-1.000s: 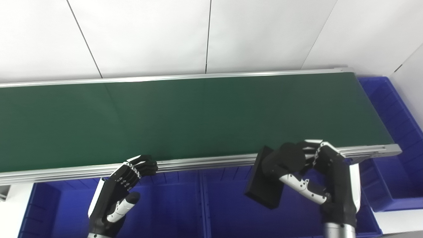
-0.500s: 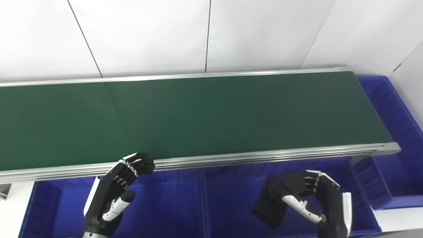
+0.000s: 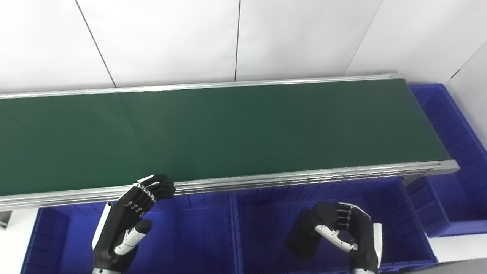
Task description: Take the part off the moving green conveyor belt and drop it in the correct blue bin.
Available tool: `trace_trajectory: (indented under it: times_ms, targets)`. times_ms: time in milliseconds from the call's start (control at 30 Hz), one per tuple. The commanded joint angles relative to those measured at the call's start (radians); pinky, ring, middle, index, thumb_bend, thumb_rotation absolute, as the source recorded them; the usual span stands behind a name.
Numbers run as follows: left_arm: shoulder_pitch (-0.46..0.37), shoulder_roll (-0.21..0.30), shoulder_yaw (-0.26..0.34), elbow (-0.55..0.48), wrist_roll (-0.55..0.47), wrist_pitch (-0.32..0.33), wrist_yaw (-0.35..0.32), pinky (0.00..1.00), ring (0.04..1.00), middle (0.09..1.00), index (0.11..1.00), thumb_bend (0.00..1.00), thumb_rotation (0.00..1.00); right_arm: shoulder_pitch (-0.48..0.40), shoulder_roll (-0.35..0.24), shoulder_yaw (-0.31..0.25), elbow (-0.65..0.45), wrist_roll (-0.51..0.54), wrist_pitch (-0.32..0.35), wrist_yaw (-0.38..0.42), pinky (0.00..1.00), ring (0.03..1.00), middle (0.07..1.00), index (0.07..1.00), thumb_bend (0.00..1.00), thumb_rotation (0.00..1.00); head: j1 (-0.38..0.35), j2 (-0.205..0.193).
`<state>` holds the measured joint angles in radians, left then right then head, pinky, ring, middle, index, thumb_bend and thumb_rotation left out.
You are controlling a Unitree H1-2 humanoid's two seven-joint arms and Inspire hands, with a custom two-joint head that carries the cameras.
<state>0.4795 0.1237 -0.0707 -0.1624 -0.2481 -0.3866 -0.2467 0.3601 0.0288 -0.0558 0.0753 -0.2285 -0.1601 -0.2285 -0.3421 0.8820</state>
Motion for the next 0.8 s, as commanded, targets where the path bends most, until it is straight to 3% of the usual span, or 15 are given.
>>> trace_trajectory:
  times_ms: [0,400,533,600,700,767]
  targets:
    - [0.009,0.004,0.004,-0.035,-0.002,-0.006,0.002,0.66,0.678,0.698,0.725,0.88,0.63,-0.010,0.001,-0.005,-0.011,0.006,-0.061,-0.016,0.38,0.446,0.467,0.501,0.53,0.00,-0.001,0.002]
    - [0.009,0.006,0.005,-0.041,-0.007,0.004,-0.002,0.67,0.681,0.700,0.728,0.87,0.62,0.005,0.007,0.001,-0.046,-0.004,-0.059,-0.027,0.39,0.457,0.460,0.504,0.53,0.00,0.002,-0.001]
    - [0.008,0.005,0.006,-0.037,-0.007,0.001,-0.002,0.67,0.679,0.701,0.728,0.88,0.62,0.021,0.004,0.011,-0.097,0.025,-0.019,0.006,0.49,0.553,0.475,0.516,0.53,0.00,0.002,-0.003]
    - [0.008,0.004,0.006,-0.037,-0.008,0.004,-0.001,0.66,0.679,0.700,0.727,0.88,0.62,0.034,-0.003,0.022,-0.133,0.050,0.019,0.042,0.63,0.697,0.713,0.755,0.73,0.14,0.003,-0.004]
    - [0.008,0.003,0.005,-0.037,-0.008,0.003,-0.001,0.67,0.681,0.701,0.729,0.88,0.62,0.048,-0.018,0.039,-0.175,0.052,0.079,0.083,0.78,0.846,0.873,0.909,0.84,0.31,0.004,-0.004]
    - [0.007,0.002,0.005,-0.034,-0.008,0.000,-0.001,0.67,0.681,0.701,0.728,0.88,0.62,0.053,-0.031,0.050,-0.192,0.049,0.100,0.105,0.84,0.889,0.909,0.945,0.86,0.37,0.007,-0.006]
